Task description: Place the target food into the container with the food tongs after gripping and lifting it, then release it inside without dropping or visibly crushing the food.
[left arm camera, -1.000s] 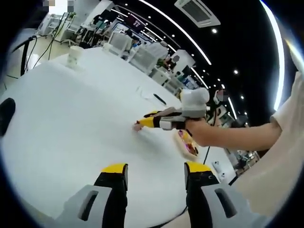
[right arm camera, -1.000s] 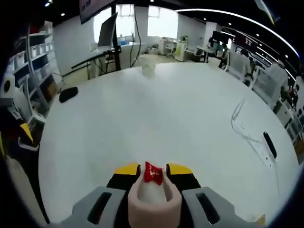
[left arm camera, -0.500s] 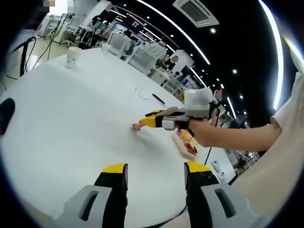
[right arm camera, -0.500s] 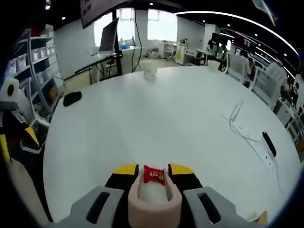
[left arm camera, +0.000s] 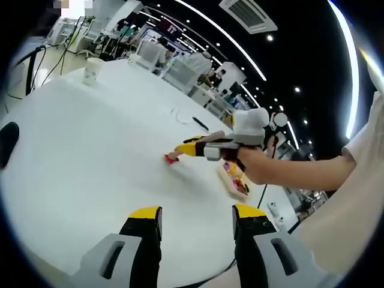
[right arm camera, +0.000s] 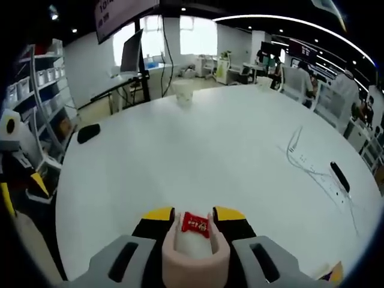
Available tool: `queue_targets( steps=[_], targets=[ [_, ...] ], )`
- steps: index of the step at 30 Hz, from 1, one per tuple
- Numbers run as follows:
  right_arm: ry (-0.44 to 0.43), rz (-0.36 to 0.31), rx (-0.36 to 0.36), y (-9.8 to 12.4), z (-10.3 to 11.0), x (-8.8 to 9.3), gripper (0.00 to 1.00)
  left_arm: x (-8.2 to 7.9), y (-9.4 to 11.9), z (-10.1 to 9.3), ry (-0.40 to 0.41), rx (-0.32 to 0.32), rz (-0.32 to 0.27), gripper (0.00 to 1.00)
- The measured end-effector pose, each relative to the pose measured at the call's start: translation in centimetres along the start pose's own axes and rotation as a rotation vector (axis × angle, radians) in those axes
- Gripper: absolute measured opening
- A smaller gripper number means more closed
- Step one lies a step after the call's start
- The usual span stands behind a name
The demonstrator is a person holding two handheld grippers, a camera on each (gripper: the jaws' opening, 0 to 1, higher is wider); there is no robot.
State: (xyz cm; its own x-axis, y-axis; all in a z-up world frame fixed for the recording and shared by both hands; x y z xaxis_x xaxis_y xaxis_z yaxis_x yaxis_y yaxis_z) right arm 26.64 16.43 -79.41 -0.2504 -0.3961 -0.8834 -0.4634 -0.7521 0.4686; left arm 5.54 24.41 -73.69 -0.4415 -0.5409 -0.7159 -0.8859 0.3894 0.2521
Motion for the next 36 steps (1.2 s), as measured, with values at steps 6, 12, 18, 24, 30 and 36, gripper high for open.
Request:
queue_targets(
  steps=[6,12,18,24,30,36],
  targets=[
    [-0.016,0.017,0.031,-0.2,-0.6,0.4,0.24,-0.1,-0.3,0.0,-0.003,0.005,0.004,0.46],
    [-0.025,0.03,0.021,-0.4,-0.1,0.9,0.24,0.0,-0.4,0.0,0.002,0.002,0.008,0.46],
    [-0.021,0.033,0.017,-0.6,-0.1,1.1,0.24,-0.1,-0.6,0.1,0.003,0.001,0.009,0.46],
    [0.003,0.04,0.002,-0.8,0.2,1.4,0.23,0.0,-0.8,-0.1,0.003,0.006,0.015,0.46],
    [0.033,0.051,-0.013,-0.9,0.5,1.6,0.22,-0.1,-0.7,0.0,0.005,0.004,0.015,0.46],
    [0.035,0.058,-0.013,-0.8,0.6,1.4,0.2,0.0,-0.6,0.0,0.006,0.005,0.015,0.46]
  ],
)
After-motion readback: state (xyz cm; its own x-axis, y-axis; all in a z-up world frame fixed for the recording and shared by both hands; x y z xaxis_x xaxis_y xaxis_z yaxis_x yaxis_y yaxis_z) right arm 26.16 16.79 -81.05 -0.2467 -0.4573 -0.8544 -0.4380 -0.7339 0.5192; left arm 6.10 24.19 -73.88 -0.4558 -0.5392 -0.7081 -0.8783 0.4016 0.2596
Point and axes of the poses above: the point that each gripper's makers call its tool centre point, and the gripper's own axes: y roughly backward along the fingers, z roughly to its left, x roughly out of its underside, the point moved 3 cm from there along y, roughly backward along the fingers, and after that the axes turned 15 degrees about -z, right-handed, at the moved point
